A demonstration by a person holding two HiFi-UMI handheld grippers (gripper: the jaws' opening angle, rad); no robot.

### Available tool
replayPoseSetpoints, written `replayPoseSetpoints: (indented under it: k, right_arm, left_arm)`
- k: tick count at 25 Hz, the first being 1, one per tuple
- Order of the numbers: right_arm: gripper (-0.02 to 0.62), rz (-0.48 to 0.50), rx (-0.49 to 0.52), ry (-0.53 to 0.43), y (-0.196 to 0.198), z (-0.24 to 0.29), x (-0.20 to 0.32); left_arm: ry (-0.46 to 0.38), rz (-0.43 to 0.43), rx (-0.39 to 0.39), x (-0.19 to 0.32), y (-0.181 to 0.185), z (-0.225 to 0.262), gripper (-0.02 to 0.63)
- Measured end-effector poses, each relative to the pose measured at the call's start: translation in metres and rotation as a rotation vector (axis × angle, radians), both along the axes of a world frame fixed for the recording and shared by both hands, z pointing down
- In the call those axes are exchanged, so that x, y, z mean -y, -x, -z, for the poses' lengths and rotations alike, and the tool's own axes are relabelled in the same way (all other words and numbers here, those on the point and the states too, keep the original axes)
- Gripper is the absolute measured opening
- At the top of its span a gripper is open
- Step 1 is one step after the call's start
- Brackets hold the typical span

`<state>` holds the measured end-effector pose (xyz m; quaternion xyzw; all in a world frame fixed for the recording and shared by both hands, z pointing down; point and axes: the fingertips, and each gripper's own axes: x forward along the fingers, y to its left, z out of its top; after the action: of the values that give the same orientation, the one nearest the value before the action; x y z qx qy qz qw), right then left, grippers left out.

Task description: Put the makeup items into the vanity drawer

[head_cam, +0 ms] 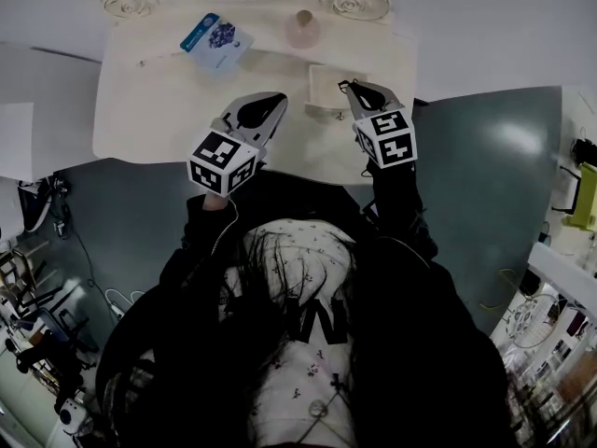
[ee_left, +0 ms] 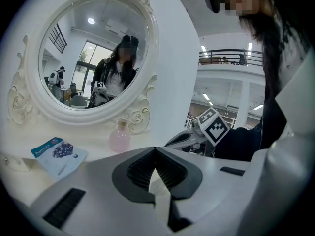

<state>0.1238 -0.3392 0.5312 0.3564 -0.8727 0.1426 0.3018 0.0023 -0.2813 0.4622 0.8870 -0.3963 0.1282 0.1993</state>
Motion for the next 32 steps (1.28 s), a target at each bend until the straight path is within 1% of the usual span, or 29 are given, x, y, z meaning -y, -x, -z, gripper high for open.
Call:
replayPoseSetpoints:
  k: [7,12,14,18,22,27,32]
  right_arm:
    - [0.018,0.080,-0.103,-0.001,0.008,-0.023,0.007]
    - [0.018,0.133,-0.134,-0.066,0.024,-0.008,0.008]
    - [0.018,0.158,-0.143,-0.078,0.031,-0.009,0.009]
    - [0.018,0.184,-0.195,-0.058,0.034,-0.031,0.007]
    - [0.018,0.213,-0.249,-0.006,0.036,-0.056,-0.001]
    - [0.020,0.223,-0.262,0.036,0.039,-0.074,-0.006]
    - [0.020,0.226,-0.275,0.051,0.040,-0.076,-0.007]
  left_arm:
    - [-0.003,0.007,0.004,-0.008,0.005,0.001,-0.002]
    - [-0.009,0.021,0.005,-0.009,0.013,0.004,-0.002]
    - [-0.010,0.027,0.008,-0.009,0.016,0.004,-0.002]
    - [-0.014,0.026,0.007,-0.010,0.019,0.005,-0.002]
    - [-0.014,0.027,0.010,-0.011,0.023,0.006,-0.002]
    - [-0.009,0.030,0.012,-0.011,0.027,0.003,-0.002]
    - [-0.007,0.026,0.011,-0.011,0.029,0.003,-0.002]
